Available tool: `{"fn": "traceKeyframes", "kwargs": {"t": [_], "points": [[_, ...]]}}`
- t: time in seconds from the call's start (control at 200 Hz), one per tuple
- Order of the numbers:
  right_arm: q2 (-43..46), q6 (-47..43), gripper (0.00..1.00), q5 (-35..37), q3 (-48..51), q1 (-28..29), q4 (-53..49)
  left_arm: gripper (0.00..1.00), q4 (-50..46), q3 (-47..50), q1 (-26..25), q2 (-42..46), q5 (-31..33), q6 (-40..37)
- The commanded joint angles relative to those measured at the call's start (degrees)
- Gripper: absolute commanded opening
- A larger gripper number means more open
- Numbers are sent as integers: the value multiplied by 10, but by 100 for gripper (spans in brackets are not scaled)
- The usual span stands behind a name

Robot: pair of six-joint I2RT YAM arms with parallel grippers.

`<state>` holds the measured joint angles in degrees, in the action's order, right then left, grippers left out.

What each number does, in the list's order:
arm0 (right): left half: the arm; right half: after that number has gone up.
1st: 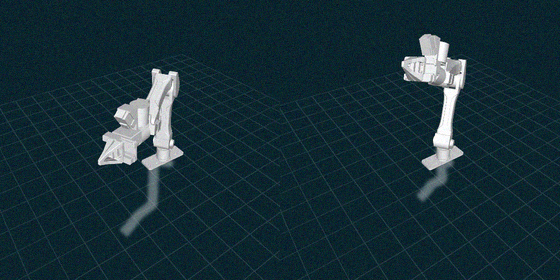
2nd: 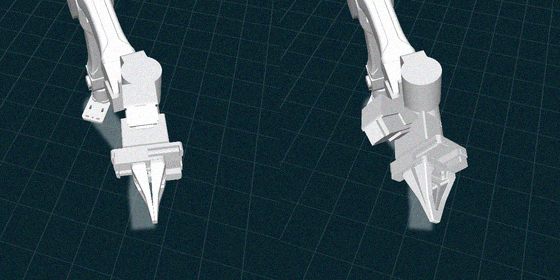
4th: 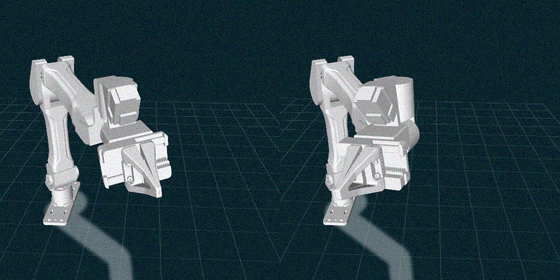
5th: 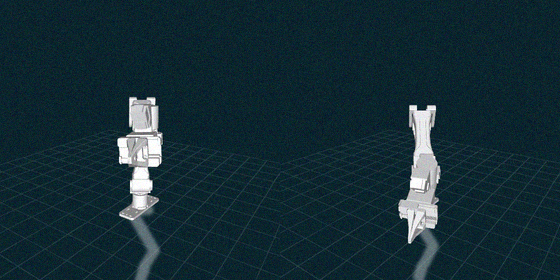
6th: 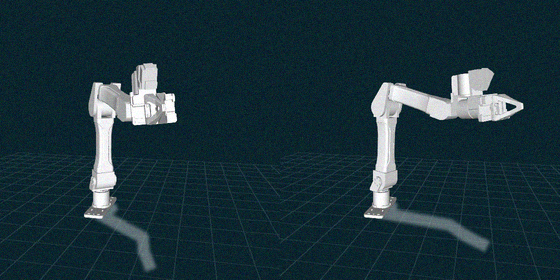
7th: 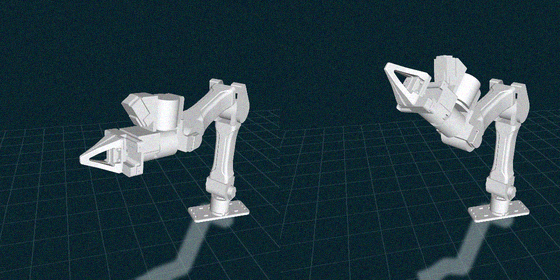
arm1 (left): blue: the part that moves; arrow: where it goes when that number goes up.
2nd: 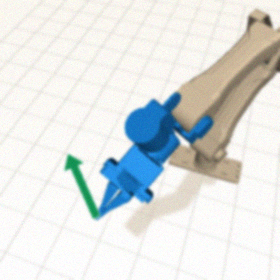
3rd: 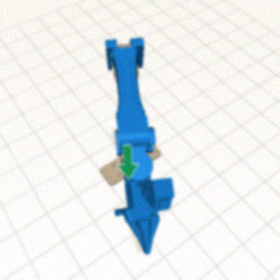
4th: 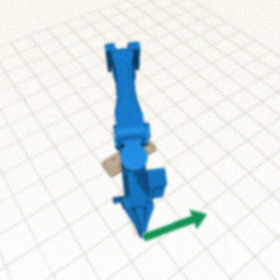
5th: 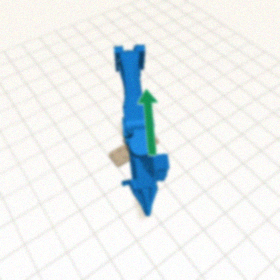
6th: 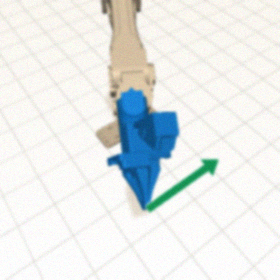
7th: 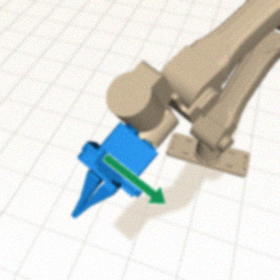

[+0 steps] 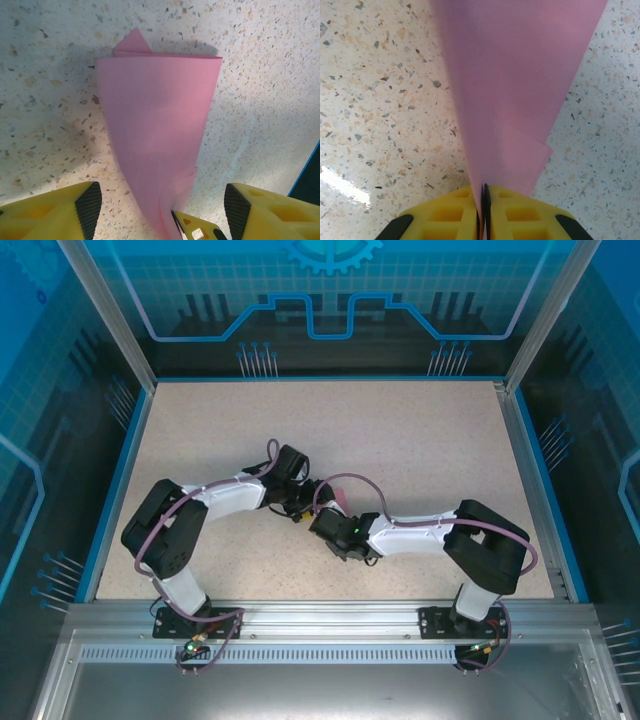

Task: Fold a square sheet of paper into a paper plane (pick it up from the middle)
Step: Fold the wing for the fifth time at the center of the table.

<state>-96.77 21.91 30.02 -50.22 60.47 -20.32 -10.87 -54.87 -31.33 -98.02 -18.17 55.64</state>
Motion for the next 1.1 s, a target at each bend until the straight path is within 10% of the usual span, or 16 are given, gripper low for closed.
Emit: {"fn": "traceKeyframes", "kwargs": {"t": [0.0, 0.25, 0.635, 1.095], "points": [[-7, 11, 13, 17, -5, 10, 7, 70, -15, 11, -1, 21, 6, 12], [-2, 12, 13, 18, 2, 10, 10, 71, 2, 15, -4, 14, -3, 24], [10, 19, 15, 3, 15, 7, 7, 21, -18, -50, -21, -59, -41, 0], [26, 48, 13, -58, 29, -12, -2, 0, -42, -60, -22, -54, -27, -8]]}}
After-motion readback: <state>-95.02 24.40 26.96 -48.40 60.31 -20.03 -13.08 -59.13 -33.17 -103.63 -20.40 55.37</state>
